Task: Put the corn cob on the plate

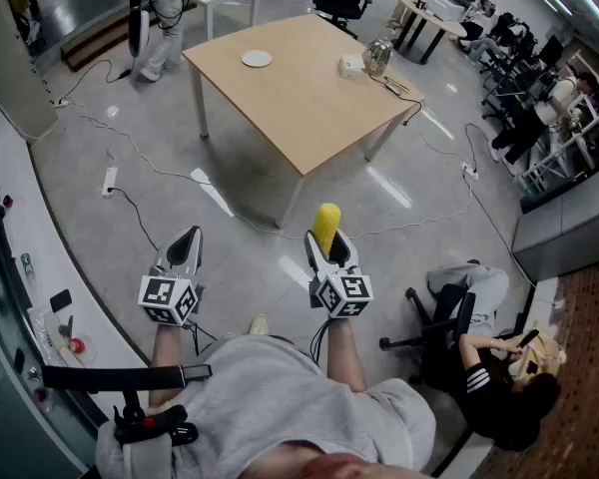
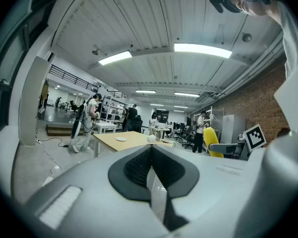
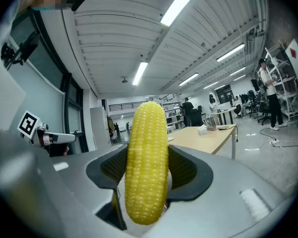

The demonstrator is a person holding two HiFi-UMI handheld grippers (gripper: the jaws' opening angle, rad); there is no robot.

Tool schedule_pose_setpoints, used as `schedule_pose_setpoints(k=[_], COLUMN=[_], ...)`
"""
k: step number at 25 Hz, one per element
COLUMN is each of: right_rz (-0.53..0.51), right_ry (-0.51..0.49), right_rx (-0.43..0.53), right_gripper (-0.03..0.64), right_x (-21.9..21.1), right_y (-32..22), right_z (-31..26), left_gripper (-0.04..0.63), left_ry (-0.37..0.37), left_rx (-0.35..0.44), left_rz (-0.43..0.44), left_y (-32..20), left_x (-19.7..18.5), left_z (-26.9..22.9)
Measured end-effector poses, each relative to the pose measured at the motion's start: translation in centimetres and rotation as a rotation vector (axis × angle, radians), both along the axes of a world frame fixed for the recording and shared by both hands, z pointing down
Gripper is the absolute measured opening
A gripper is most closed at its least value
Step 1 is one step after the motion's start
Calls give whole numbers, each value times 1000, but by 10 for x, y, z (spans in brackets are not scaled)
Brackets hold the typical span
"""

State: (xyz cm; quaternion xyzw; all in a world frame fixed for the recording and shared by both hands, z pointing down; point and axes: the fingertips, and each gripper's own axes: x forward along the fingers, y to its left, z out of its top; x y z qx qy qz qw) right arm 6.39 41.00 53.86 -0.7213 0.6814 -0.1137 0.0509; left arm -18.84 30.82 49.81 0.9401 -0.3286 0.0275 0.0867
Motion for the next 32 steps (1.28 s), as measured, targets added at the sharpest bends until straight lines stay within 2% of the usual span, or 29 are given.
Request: schedule_pose_setpoints(k=[20,25,32], right_rz=[-77,-74,-60], right_ry=[18,28,35], right_rx=[4,-11,-8], right_gripper=[252,252,252], right_x=[23,36,54], right_y=[-23,-44,-98], right_z=[4,9,6], left_gripper=[20,20,20], left_ry=[-15,-22,-15], left_rx=[-13,-9,-5], left_rz=[-29,-17,11], left_y=[-14,-35,-94], left_x=[29,45,70], left_z=[17,19,18])
